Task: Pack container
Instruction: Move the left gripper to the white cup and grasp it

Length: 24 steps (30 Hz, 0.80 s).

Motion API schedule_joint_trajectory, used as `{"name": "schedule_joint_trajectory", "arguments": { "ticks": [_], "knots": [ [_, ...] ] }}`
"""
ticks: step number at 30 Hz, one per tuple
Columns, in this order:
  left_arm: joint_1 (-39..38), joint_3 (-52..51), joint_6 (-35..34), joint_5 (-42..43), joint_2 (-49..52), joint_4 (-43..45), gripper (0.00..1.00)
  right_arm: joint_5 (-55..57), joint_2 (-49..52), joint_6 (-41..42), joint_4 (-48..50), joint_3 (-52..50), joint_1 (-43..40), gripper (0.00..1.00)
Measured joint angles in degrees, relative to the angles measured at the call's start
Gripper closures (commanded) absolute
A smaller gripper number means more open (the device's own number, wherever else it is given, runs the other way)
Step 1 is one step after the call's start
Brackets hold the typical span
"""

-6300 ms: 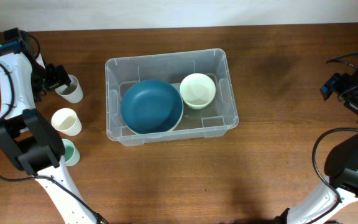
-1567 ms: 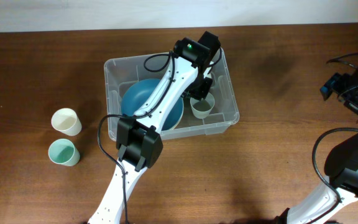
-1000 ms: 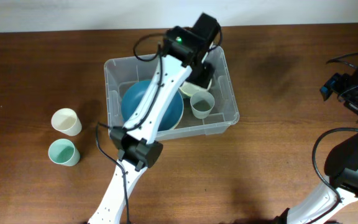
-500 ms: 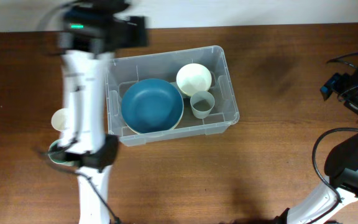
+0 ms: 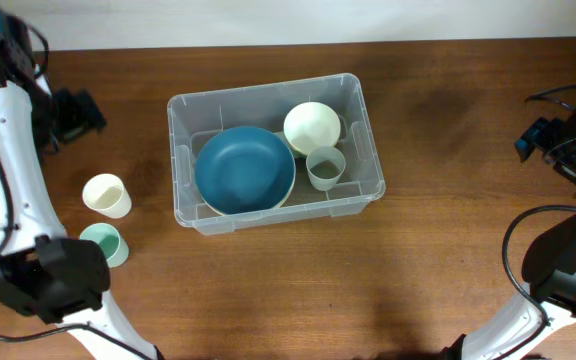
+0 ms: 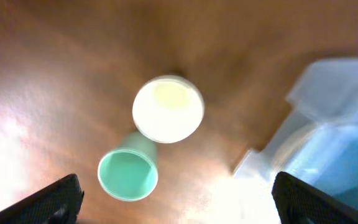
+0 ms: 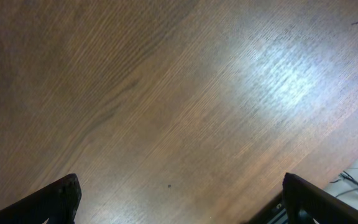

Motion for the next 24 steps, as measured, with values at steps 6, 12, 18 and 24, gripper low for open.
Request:
{"name": "schedule_joint_trajectory", "arguments": {
  "ticks": [6,12,18,24],
  "knots": [
    [3.0,-12.3,-0.3,0.9,0.0,5.3,0.01,0.0,0.0,0.0,0.0,0.0,0.0,0.01],
    [5.8,-18.1,-0.8,1.1,0.0,10.7,0.01,0.0,0.0,0.0,0.0,0.0,0.0,0.01],
    [8.2,-23.3,-0.9,1.3,0.0,15.1,0.01,0.0,0.0,0.0,0.0,0.0,0.0,0.01],
    [8.5,-29.4,-1.0,1.4,-0.1,22.0,0.01,0.0,0.0,0.0,0.0,0.0,0.0,0.01]
  ]
}}
